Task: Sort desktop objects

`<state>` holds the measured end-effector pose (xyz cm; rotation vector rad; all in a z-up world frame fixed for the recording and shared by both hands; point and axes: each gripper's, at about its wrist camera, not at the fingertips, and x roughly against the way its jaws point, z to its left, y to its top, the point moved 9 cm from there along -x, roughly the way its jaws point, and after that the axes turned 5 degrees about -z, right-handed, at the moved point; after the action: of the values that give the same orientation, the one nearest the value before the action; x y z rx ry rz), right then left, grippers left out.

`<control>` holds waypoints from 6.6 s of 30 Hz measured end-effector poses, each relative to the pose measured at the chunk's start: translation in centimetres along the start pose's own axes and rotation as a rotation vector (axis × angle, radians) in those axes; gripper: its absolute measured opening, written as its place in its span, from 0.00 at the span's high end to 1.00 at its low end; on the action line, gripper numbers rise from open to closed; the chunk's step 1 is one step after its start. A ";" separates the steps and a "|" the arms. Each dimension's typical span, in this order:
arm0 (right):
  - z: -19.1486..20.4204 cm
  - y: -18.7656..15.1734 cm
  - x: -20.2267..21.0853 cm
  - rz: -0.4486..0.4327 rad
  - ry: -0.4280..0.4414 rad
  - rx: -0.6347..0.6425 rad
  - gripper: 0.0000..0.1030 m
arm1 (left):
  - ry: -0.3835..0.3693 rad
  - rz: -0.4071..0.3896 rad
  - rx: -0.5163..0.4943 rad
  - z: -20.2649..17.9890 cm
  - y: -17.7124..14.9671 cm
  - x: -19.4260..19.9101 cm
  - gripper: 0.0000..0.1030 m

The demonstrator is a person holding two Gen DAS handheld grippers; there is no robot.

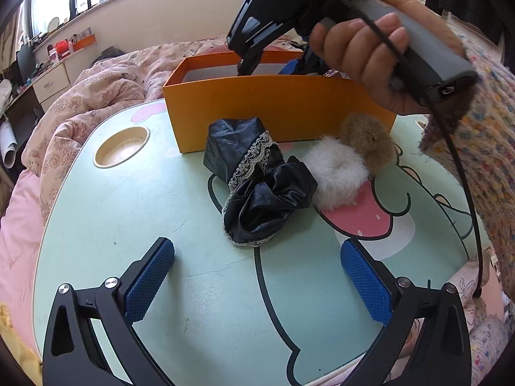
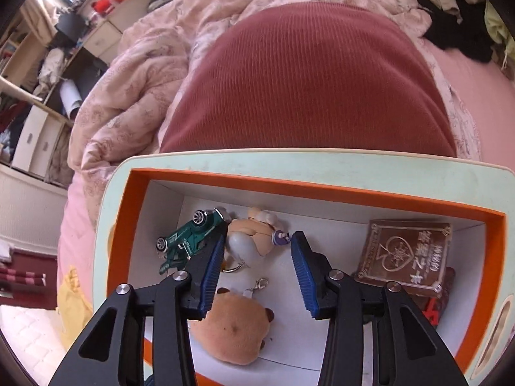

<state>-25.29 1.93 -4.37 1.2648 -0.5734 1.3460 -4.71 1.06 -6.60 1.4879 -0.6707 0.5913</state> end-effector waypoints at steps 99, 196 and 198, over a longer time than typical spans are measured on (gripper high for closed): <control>-8.9 -20.8 8.7 -0.383 -0.242 0.182 0.00 | 0.012 0.004 0.007 0.5 -0.1 -0.1 0.00; -8.8 -20.9 9.0 -0.388 -0.240 0.181 0.00 | -0.150 0.008 0.028 -0.2 7.3 5.6 0.39; -8.8 -20.9 9.1 -0.388 -0.240 0.181 0.00 | -0.167 0.009 0.012 -0.8 5.6 6.4 0.34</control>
<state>-7.18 18.17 -5.83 1.6052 -0.3493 0.9447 -4.30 1.58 1.97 1.5574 -0.8050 0.4815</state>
